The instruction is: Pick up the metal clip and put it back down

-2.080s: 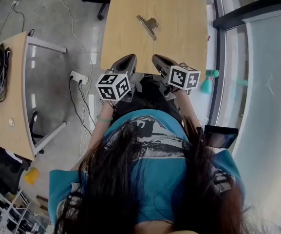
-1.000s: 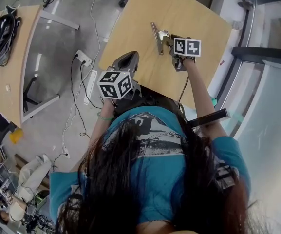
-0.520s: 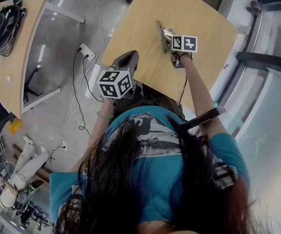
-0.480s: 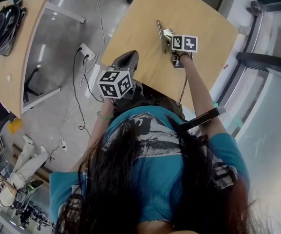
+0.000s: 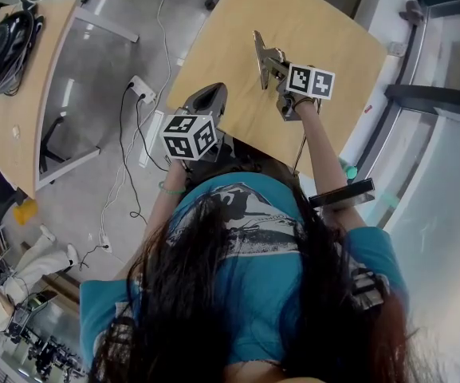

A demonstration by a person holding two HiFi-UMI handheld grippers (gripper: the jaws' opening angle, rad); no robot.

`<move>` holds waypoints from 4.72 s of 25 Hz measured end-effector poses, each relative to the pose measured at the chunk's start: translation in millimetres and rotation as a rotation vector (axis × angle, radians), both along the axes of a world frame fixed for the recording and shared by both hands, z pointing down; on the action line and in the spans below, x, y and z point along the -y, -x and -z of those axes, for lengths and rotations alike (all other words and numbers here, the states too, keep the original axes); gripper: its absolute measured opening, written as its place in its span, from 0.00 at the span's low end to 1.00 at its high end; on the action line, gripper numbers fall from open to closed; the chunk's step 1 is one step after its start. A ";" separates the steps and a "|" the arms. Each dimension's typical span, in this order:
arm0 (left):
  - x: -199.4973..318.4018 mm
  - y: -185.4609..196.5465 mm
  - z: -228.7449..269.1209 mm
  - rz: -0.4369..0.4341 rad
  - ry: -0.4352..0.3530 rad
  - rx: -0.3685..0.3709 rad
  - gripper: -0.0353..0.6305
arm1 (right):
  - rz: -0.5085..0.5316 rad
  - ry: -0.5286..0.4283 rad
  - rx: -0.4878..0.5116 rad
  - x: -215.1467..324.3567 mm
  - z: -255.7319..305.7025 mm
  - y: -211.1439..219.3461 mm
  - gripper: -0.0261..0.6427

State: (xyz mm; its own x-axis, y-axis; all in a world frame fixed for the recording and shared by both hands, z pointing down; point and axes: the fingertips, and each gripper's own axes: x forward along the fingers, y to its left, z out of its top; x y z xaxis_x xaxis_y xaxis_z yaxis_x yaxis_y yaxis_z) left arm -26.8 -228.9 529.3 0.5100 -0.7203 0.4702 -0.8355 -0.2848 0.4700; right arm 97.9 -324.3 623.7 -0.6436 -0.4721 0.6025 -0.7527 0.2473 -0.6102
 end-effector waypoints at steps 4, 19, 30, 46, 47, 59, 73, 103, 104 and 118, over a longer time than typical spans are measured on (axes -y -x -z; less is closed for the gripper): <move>4.5 1.9 4.1 -0.013 -0.007 0.002 0.06 | -0.023 -0.054 0.096 -12.0 43.9 7.1 0.18; 0.3 -11.8 22.1 -0.145 -0.063 -0.017 0.06 | -0.172 -0.136 0.258 -96.0 119.2 0.5 0.18; -12.5 -19.7 28.1 -0.225 -0.134 0.054 0.06 | -0.225 -0.149 0.257 -116.4 121.3 -5.0 0.18; -14.4 -11.2 23.3 -0.158 -0.101 0.038 0.06 | -0.160 -0.108 0.173 -89.2 90.1 -14.0 0.18; -13.9 -10.3 22.3 -0.153 -0.097 0.038 0.06 | -0.142 -0.102 0.153 -82.1 84.0 -15.2 0.18; -0.1 0.6 12.8 -0.098 -0.051 0.051 0.06 | 0.099 0.007 -0.024 -5.2 -1.9 -9.5 0.18; -4.2 12.8 -4.6 -0.036 -0.012 0.068 0.06 | 0.172 0.120 -0.051 8.8 -64.4 -9.2 0.18; -35.4 37.5 18.0 -0.182 -0.072 0.003 0.06 | -0.241 -0.142 0.191 -90.1 73.1 2.3 0.27; -39.9 38.9 18.5 -0.195 -0.072 -0.002 0.06 | -0.253 -0.155 0.202 -101.2 80.6 7.2 0.27; -123.7 34.7 2.6 -0.348 -0.044 -0.059 0.06 | -0.388 -0.161 0.259 -240.7 102.0 70.2 0.12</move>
